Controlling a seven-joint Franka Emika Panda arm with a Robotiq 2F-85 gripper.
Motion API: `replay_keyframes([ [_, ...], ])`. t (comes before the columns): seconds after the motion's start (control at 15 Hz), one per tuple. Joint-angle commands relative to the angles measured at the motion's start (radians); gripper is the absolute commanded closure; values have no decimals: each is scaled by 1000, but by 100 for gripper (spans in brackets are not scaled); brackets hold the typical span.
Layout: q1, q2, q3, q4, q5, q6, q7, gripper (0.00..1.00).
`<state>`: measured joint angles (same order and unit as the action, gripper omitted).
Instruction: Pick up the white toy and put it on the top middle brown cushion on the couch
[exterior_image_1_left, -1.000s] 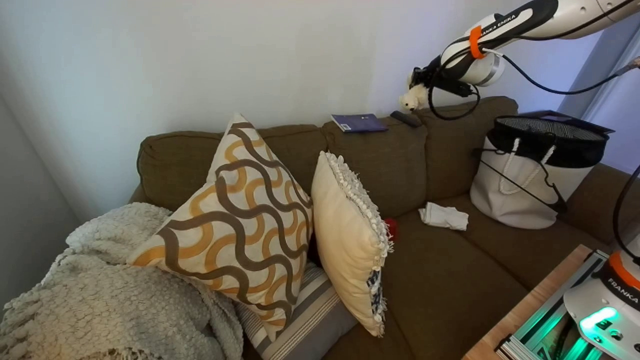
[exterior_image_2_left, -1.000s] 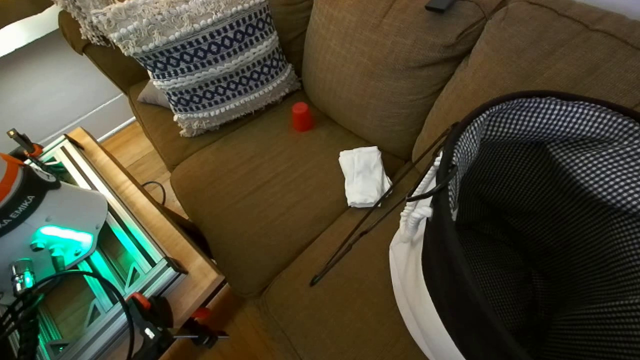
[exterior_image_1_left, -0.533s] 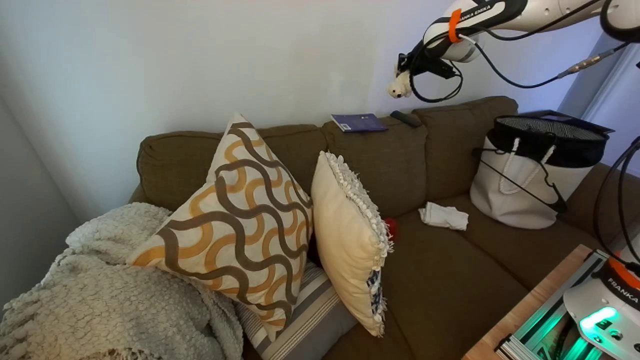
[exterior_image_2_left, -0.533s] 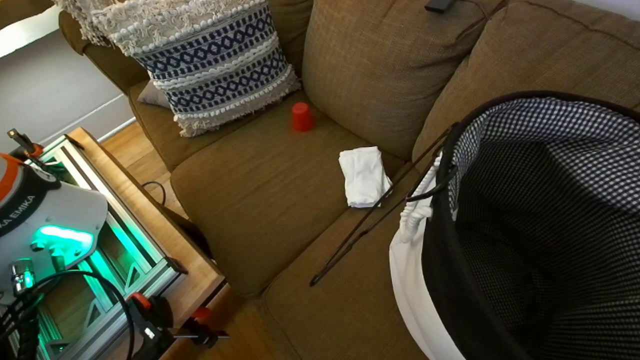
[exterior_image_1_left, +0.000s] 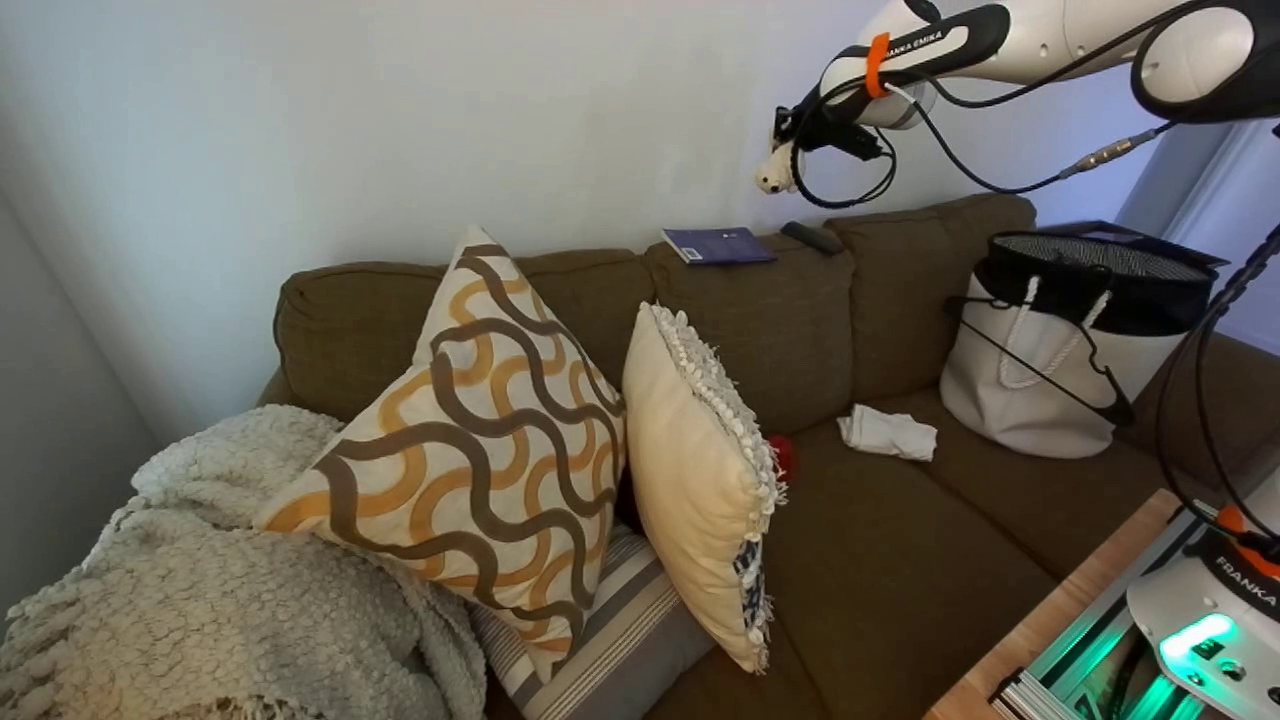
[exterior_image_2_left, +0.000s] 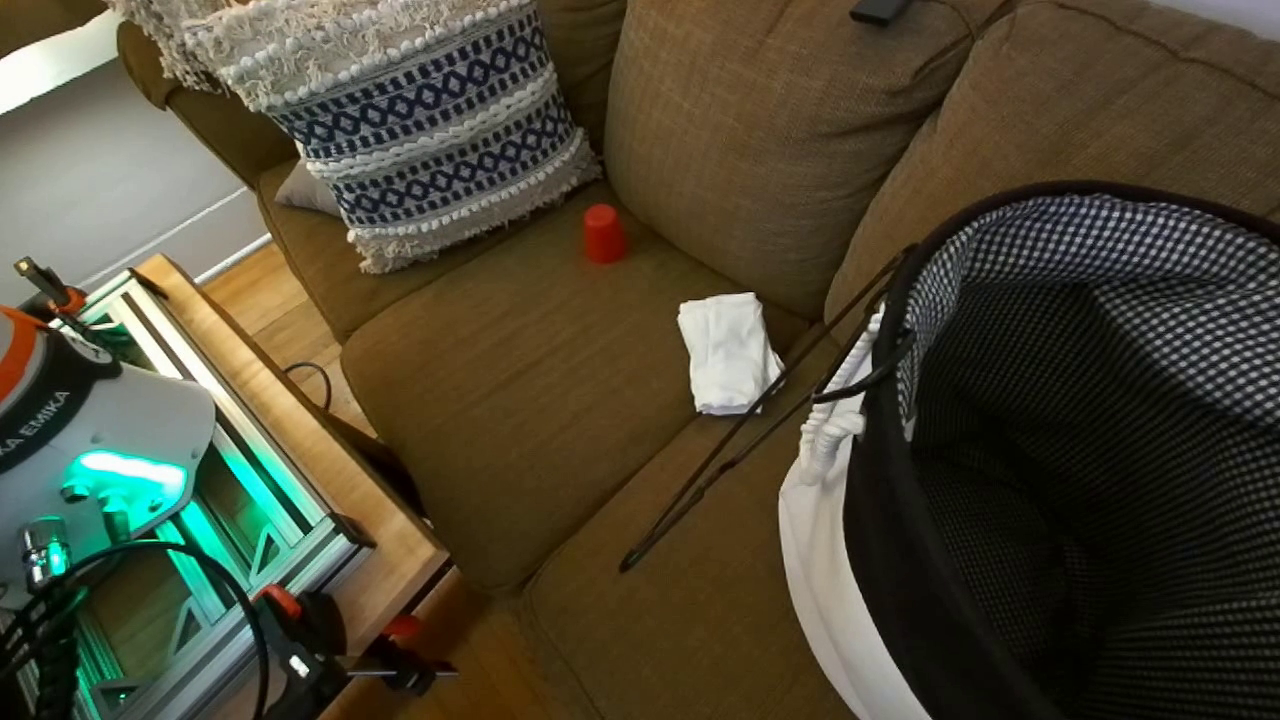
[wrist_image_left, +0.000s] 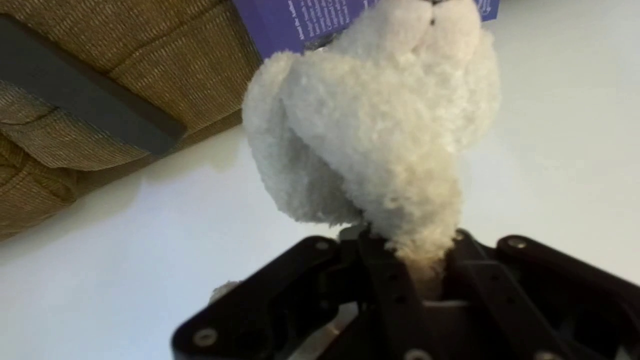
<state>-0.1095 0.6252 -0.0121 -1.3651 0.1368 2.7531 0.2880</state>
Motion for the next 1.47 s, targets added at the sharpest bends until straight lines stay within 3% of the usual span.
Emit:
replay_keyframes([
  [0.0,11,0,-15,5,20,-5,-14,85],
  [1.27,11,0,-15,6,20,-8,-13,85],
  [1.33,0,16,-2,26,39,4,-13,96],
  [1.4,-10,30,11,44,61,14,-18,96],
])
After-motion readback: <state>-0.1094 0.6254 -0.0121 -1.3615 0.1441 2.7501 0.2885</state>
